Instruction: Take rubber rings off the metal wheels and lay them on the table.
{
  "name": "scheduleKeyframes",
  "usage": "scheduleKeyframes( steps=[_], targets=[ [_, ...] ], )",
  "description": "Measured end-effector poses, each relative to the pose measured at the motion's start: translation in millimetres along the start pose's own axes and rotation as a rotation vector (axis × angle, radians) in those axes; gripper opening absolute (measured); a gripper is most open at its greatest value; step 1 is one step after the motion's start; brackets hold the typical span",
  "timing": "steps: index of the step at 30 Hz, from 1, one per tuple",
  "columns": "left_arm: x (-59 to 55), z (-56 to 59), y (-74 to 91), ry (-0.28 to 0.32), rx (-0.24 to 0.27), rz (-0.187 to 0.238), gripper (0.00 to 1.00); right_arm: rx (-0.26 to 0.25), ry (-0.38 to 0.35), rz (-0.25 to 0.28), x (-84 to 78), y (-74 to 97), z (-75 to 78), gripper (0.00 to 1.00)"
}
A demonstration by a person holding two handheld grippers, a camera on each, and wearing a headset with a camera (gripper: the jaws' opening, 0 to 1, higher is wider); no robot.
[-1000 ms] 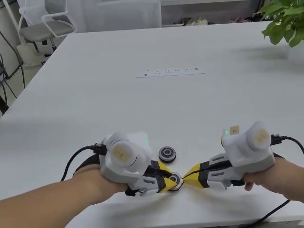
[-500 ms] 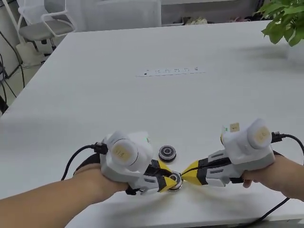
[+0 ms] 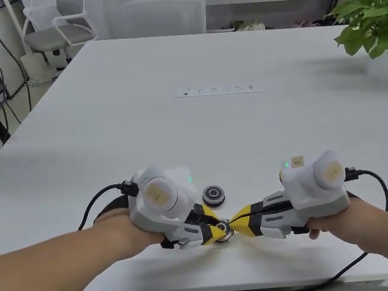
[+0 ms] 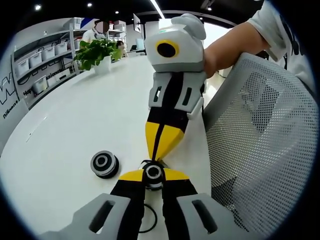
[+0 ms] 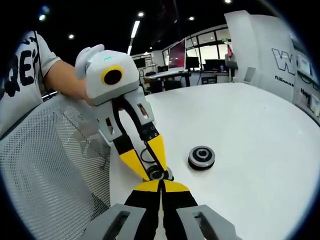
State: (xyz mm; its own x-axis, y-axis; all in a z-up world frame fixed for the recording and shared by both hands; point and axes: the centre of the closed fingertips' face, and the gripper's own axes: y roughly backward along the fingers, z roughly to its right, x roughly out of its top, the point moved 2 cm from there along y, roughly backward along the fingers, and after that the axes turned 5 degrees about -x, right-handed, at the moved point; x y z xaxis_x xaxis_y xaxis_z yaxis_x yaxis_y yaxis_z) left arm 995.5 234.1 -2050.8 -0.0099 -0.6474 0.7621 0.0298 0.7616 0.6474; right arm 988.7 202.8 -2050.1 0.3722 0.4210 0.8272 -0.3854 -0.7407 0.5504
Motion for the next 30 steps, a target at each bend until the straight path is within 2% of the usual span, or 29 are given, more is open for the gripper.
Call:
scheduleKeyframes(
  steps=[8,9,10,11,12,14,30],
  targets=[
    [0.3,0.0,0.0,0.000,0.002,-0.001,0.07,0.014,0.008,0.019,4.1,-0.6,-5.4,0.00],
    [0.4,0.0,-0.1,0.000,0.003,-0.002,0.07,0.029,0.006,0.035,7.5,-1.3,-8.4,0.00],
    [0.5,0.1,-0.2,0.000,0.003,-0.001,0.07,0.074,-0.010,0.097,20.2,-2.8,-17.6,0.00],
    [0.8,0.1,-0.5,-0.002,0.004,-0.001,0.07,0.061,0.001,0.082,21.5,-2.6,-15.9,0.00],
    [0.9,0.3,-0.5,0.000,0.004,0.000,0.07,0.050,0.080,0.028,14.8,-4.9,-12.3,0.00],
    [1.0,0.4,-0.5,0.003,0.004,0.001,0.07,0.052,0.051,0.042,15.3,-6.6,-13.2,0.00],
    [1.7,-0.6,-0.4,0.017,-0.015,0.015,0.08,0.030,0.049,0.033,7.7,-1.7,-6.4,0.00]
  ],
)
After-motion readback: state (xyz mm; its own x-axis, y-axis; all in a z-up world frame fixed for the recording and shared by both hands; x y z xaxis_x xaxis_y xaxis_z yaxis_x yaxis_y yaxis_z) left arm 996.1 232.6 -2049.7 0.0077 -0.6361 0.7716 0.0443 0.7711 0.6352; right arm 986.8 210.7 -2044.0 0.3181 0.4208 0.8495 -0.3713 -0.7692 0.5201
